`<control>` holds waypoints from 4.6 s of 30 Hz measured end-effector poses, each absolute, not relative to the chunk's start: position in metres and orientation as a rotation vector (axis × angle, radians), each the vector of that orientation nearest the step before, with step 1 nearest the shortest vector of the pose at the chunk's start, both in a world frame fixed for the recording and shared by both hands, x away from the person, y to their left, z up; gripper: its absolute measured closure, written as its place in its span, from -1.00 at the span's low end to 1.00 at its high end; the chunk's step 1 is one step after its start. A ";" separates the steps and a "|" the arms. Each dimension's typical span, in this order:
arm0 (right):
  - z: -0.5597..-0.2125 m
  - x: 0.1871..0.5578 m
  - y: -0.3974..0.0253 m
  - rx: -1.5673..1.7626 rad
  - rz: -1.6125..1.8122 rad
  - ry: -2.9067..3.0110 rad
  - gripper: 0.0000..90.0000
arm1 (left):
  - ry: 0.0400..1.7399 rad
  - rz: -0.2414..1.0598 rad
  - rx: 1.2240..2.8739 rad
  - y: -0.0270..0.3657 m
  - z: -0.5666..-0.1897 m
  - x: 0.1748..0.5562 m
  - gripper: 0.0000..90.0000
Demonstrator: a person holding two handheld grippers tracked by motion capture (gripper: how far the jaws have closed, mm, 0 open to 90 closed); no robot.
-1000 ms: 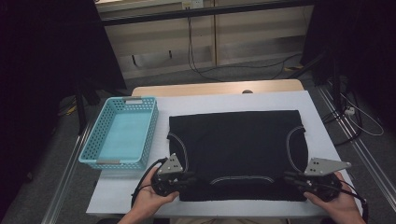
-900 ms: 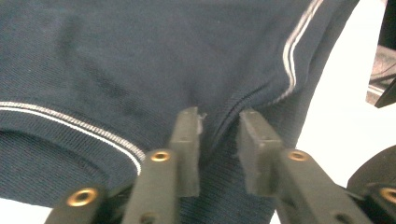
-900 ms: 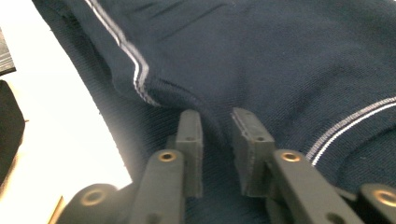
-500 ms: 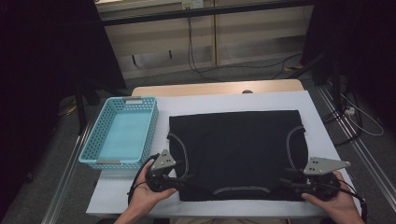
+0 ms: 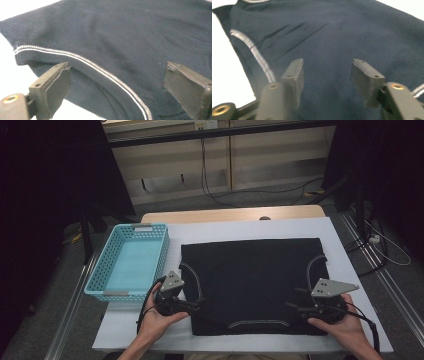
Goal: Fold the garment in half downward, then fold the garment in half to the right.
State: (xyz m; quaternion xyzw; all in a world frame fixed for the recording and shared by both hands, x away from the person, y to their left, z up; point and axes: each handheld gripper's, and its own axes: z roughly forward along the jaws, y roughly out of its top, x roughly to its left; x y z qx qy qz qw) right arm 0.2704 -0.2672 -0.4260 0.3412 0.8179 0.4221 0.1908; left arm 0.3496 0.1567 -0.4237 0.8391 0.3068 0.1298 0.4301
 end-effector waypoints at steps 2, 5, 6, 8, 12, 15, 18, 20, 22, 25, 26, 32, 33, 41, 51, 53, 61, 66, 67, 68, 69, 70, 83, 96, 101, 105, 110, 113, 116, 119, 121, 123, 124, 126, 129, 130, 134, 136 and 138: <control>-0.427 0.273 -0.260 0.948 1.192 2.297 -0.15 | 0.763 0.318 2.090 0.157 -0.424 0.352 -0.83; -0.425 0.277 -0.248 0.927 1.209 2.287 -0.22 | 0.764 0.316 2.097 0.158 -0.424 0.352 -0.78; -0.425 0.278 -0.243 0.925 1.210 2.287 -0.22 | 0.768 0.320 2.102 0.158 -0.424 0.352 -0.78; -0.425 0.282 -0.233 0.934 1.215 2.307 -0.19 | 0.768 0.312 2.108 0.158 -0.425 0.352 -0.81; -0.426 0.288 -0.214 0.903 1.247 2.338 -0.20 | 0.783 0.313 2.078 0.156 -0.425 0.355 -0.81; -0.427 0.292 -0.199 0.875 1.259 2.363 -0.22 | 0.791 0.328 2.071 0.155 -0.423 0.360 -0.83; -0.428 0.294 -0.186 0.842 1.259 2.387 -0.23 | 0.793 0.339 2.051 0.154 -0.418 0.367 -0.83; -0.429 0.294 -0.178 0.823 1.271 2.406 -0.24 | 0.799 0.348 2.036 0.152 -0.415 0.372 -0.82; -0.430 0.295 -0.171 0.812 1.282 2.421 -0.25 | 0.817 0.345 2.038 0.151 -0.413 0.380 -0.81; -0.430 0.297 -0.160 0.794 1.281 2.456 -0.30 | 0.851 0.320 2.015 0.151 -0.418 0.393 -0.77; -0.430 0.297 -0.157 0.791 1.287 2.463 -0.32 | 0.862 0.343 2.011 0.151 -0.419 0.396 -0.76; -0.430 0.304 -0.133 0.741 1.289 2.507 -0.35 | 0.889 0.332 2.001 0.146 -0.413 0.417 -0.76; -0.430 0.305 -0.130 0.739 1.291 2.515 -0.35 | 0.894 0.316 2.005 0.145 -0.413 0.421 -0.76; -0.436 0.311 -0.107 0.697 1.289 2.589 -0.29 | 0.896 0.354 2.044 0.138 -0.418 0.448 -0.81; -0.444 0.305 -0.112 0.685 1.244 2.636 -0.20 | 1.012 0.419 2.036 0.134 -0.421 0.485 -0.68; -0.445 0.305 -0.112 0.669 1.226 2.643 -0.21 | 1.044 0.440 2.030 0.135 -0.423 0.493 -0.66; -0.448 0.306 -0.118 0.683 1.203 2.657 -0.21 | 1.133 0.479 2.072 0.137 -0.431 0.511 -0.46; -0.449 0.304 -0.118 0.683 1.199 2.659 -0.24 | 1.170 0.508 2.081 0.139 -0.439 0.518 -0.25; -0.449 0.304 -0.119 0.680 1.201 2.657 -0.24 | 1.167 0.518 2.107 0.139 -0.439 0.519 -0.20; -0.449 0.304 -0.119 0.683 1.199 2.659 -0.24 | 1.172 0.524 2.107 0.138 -0.440 0.520 -0.19; -0.449 0.304 -0.119 0.684 1.198 2.663 -0.24 | 1.177 0.512 2.108 0.139 -0.440 0.521 -0.19; -0.450 0.304 -0.119 0.681 1.194 2.662 -0.25 | 1.183 0.513 2.112 0.139 -0.441 0.522 -0.19; -0.448 0.303 -0.117 0.687 1.212 2.665 -0.35 | 1.204 0.471 2.123 0.137 -0.454 0.528 -0.36; -0.447 0.302 -0.115 0.652 1.211 2.669 -0.35 | 1.265 0.455 2.098 0.142 -0.460 0.533 -0.62; -0.447 0.303 -0.110 0.654 1.217 2.683 -0.33 | 1.235 0.407 2.116 0.140 -0.456 0.533 -0.30; -0.446 0.304 -0.098 0.620 1.229 2.698 -0.33 | 1.203 0.376 2.115 0.140 -0.455 0.531 0.10; -0.443 0.306 -0.078 0.573 1.244 2.713 -0.33 | 1.162 0.355 2.106 0.136 -0.456 0.528 0.62; -0.440 0.310 -0.062 0.556 1.260 2.716 -0.33 | 1.171 0.326 2.084 0.139 -0.457 0.529 0.63; -0.441 0.314 -0.044 0.529 1.261 2.728 -0.41 | 1.157 0.341 2.102 0.138 -0.456 0.528 0.63; -0.444 0.315 -0.030 0.502 1.251 2.747 -0.45 | 1.147 0.360 2.100 0.138 -0.457 0.527 0.62; -0.447 0.314 -0.023 0.508 1.248 2.758 -0.45 | 1.144 0.361 2.099 0.138 -0.457 0.527 0.62; -0.450 0.314 -0.018 0.520 1.222 2.756 -0.49 | 1.143 0.360 2.099 0.138 -0.457 0.527 0.62; -0.451 0.314 -0.016 0.518 1.210 2.756 -0.49 | 1.145 0.356 2.097 0.138 -0.457 0.527 0.62; -0.454 0.314 -0.010 0.503 1.155 2.755 -0.49 | 1.145 0.356 2.100 0.138 -0.457 0.527 0.62; -0.456 0.315 -0.003 0.535 1.139 2.750 -0.53 | 1.141 0.358 2.101 0.138 -0.457 0.527 0.62; -0.456 0.315 -0.001 0.544 1.144 2.748 -0.53 | 1.142 0.357 2.101 0.138 -0.457 0.527 0.62; -0.457 0.314 0.004 0.588 1.135 2.737 -0.56 | 1.143 0.358 2.100 0.138 -0.457 0.528 0.62; -0.457 0.313 0.005 0.587 1.131 2.730 -0.57 | 1.143 0.358 2.100 0.138 -0.457 0.528 0.62; -0.458 0.313 0.006 0.586 1.126 2.727 -0.57 | 1.144 0.359 2.100 0.138 -0.457 0.528 0.62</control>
